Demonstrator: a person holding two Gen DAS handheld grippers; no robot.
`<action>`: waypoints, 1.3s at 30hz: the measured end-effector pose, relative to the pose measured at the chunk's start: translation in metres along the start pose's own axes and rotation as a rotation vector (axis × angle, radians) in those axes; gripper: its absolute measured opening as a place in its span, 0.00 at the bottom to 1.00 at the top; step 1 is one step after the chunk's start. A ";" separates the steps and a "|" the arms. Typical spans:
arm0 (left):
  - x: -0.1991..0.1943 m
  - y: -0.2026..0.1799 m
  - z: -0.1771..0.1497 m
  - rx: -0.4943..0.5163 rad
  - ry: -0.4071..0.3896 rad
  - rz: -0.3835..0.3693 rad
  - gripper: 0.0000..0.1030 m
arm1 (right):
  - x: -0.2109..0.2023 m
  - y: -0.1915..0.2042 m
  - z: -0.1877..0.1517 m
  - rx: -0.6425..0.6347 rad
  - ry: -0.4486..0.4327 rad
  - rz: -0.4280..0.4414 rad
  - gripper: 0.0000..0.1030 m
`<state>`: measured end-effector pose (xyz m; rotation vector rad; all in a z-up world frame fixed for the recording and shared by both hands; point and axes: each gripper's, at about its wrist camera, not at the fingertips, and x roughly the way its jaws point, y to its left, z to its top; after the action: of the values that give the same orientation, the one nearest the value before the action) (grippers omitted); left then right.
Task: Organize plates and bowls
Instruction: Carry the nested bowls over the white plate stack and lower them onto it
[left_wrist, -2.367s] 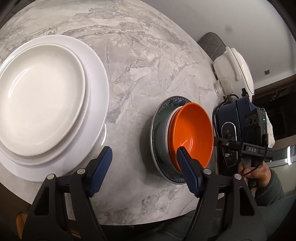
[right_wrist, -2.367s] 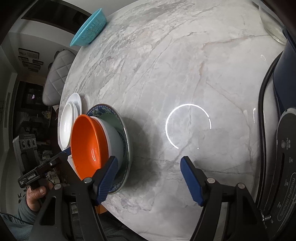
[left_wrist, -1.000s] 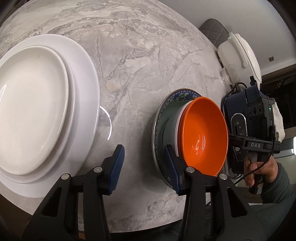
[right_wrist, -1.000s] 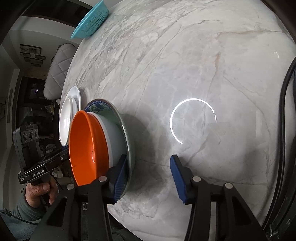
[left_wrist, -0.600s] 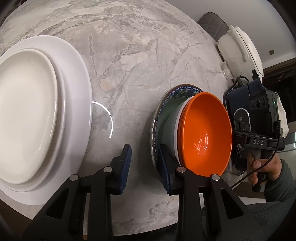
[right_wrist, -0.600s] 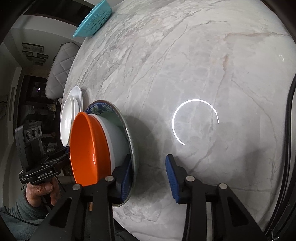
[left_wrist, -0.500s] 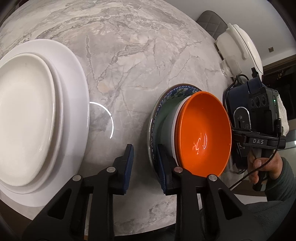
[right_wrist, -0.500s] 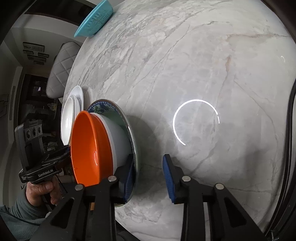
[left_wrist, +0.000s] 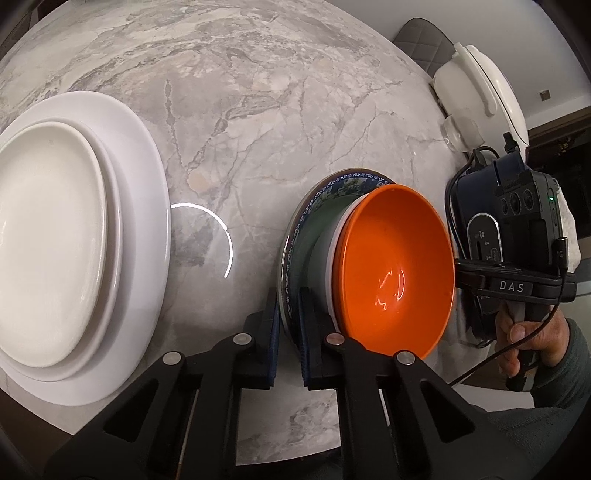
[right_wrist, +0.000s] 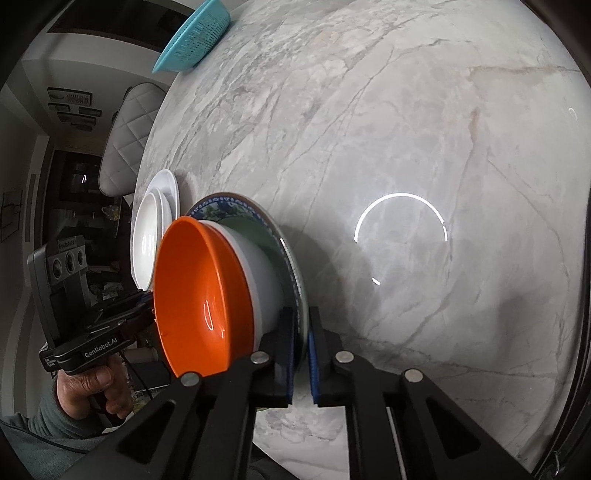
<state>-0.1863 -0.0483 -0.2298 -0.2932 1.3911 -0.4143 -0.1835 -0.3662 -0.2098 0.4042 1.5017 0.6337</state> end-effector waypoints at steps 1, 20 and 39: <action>0.000 0.000 0.000 0.000 0.001 0.002 0.07 | 0.000 0.000 0.000 0.003 0.000 -0.001 0.10; -0.074 -0.001 0.004 -0.023 -0.092 0.053 0.07 | -0.025 0.045 0.015 -0.027 -0.029 0.018 0.10; -0.199 0.106 -0.024 -0.153 -0.219 0.135 0.07 | 0.021 0.187 0.054 -0.230 0.017 0.059 0.10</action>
<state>-0.2233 0.1361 -0.1037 -0.3563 1.2208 -0.1590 -0.1566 -0.2007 -0.1086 0.2670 1.4177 0.8488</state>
